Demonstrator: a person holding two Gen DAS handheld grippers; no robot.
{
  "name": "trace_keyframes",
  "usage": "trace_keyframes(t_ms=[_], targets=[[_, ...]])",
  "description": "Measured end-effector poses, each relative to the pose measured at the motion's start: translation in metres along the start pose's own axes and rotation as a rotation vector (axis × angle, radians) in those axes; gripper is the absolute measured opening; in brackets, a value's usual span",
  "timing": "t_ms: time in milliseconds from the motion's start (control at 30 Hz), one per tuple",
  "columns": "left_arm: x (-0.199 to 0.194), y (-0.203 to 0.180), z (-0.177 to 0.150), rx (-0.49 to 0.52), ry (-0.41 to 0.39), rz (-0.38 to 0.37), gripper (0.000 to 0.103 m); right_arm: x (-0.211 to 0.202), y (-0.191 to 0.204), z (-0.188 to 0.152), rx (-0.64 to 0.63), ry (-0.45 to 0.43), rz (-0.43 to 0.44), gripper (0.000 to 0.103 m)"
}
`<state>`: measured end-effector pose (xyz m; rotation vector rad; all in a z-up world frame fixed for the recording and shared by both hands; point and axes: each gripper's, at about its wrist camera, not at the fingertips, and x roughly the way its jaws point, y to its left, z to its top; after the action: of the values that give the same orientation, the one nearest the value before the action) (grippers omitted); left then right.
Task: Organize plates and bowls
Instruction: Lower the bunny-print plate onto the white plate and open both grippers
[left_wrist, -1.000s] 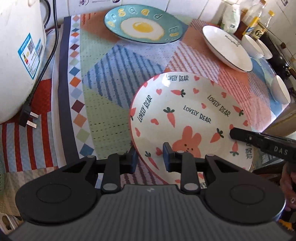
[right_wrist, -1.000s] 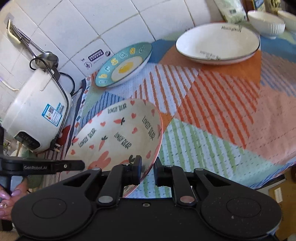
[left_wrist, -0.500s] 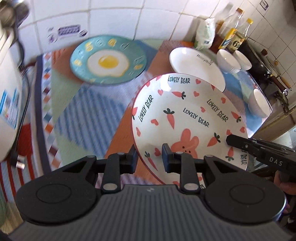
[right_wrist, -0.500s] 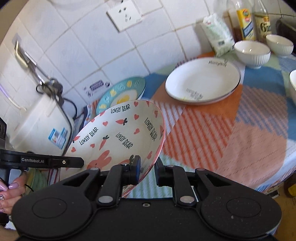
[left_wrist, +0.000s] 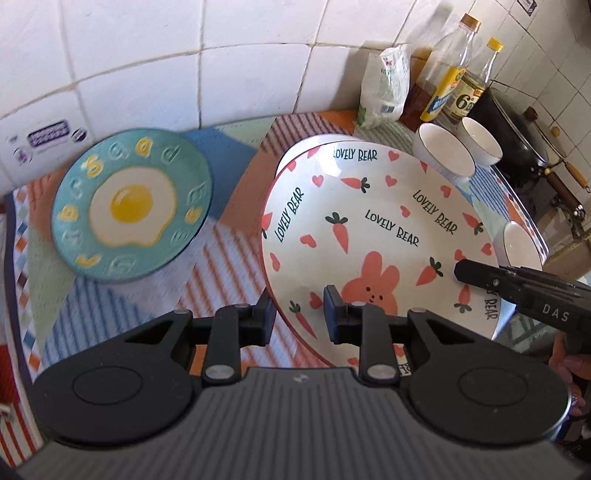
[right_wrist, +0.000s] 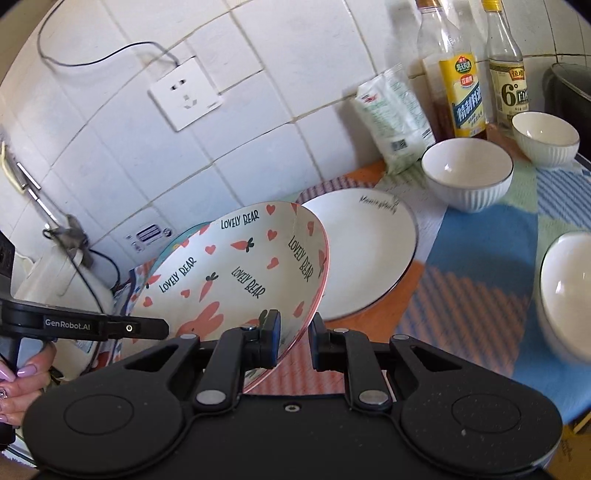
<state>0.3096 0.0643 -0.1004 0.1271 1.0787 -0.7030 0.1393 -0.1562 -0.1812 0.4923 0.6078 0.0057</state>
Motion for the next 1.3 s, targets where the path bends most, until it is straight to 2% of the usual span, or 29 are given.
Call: trace_keyframes(t_ms=[200,433,767,1033,1100,1233,1300], targets=[[0.037,-0.007,0.023,-0.04,0.03,0.024,0.025,0.027,-0.033,0.023,-0.025,0.04,0.016,0.021],[0.075,-0.01,0.035,-0.092,0.091,0.05,0.026,0.058,-0.058,0.042,-0.025,0.089,0.005,0.021],[0.098,-0.009,0.053,-0.129,0.165,0.062,0.027,0.081,-0.068,0.054,-0.05,0.153,-0.022,0.022],[0.102,-0.008,0.059,-0.143,0.197,0.054,0.027,0.086,-0.056,0.068,-0.063,0.225,-0.107,0.023],[0.104,-0.009,0.058,-0.151,0.206,0.06,0.028,0.092,-0.051,0.071,-0.049,0.277,-0.152,0.027],[0.106,-0.004,0.058,-0.186,0.229,0.045,0.028,0.098,-0.033,0.07,-0.109,0.303,-0.244,0.034],[0.108,-0.005,0.058,-0.171,0.232,0.055,0.028,0.101,-0.027,0.069,-0.129,0.306,-0.282,0.037]])
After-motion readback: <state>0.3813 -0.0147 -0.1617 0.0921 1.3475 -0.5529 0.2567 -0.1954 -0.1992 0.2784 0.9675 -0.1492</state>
